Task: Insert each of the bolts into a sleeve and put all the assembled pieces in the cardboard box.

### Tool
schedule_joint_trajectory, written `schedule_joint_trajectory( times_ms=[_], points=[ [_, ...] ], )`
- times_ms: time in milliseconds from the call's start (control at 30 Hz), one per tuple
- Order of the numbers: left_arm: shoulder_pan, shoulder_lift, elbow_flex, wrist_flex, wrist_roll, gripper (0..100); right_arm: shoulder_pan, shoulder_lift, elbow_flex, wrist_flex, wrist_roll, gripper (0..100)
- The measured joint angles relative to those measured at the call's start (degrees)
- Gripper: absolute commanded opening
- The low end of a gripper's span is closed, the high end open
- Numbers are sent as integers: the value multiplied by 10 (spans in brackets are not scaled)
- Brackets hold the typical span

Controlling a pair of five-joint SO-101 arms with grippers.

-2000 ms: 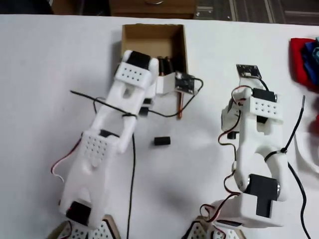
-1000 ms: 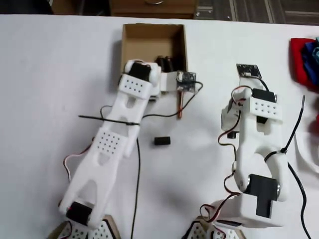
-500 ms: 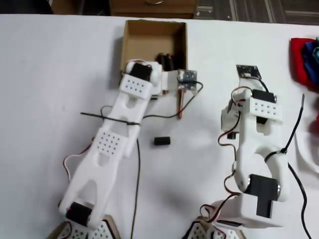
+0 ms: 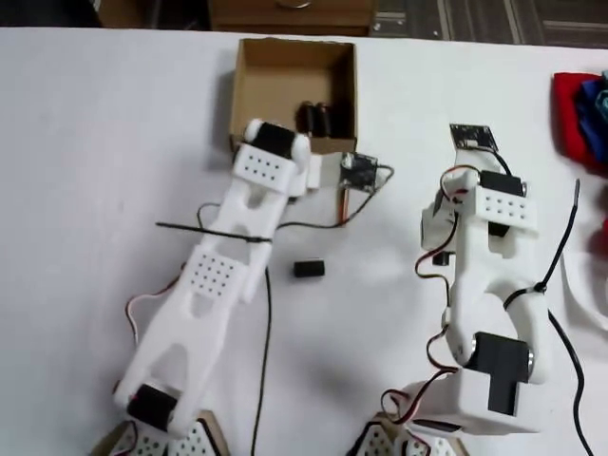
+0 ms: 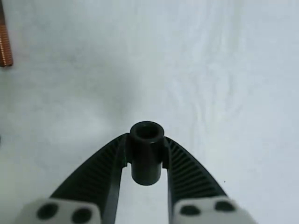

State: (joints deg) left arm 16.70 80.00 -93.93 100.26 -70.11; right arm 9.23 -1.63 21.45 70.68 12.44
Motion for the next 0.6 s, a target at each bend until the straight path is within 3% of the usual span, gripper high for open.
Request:
schedule_joint_trajectory(
  times_ms=[200, 400, 600],
  points=[
    [28, -5, -1, 4, 138, 25, 0, 0, 0, 0, 0, 22],
    [27, -16, -1, -31, 141, 28, 0, 0, 2, -10, 0, 22],
    [27, -28, -1, -26, 99, 30, 0, 0, 2, -11, 0, 22]
  ],
)
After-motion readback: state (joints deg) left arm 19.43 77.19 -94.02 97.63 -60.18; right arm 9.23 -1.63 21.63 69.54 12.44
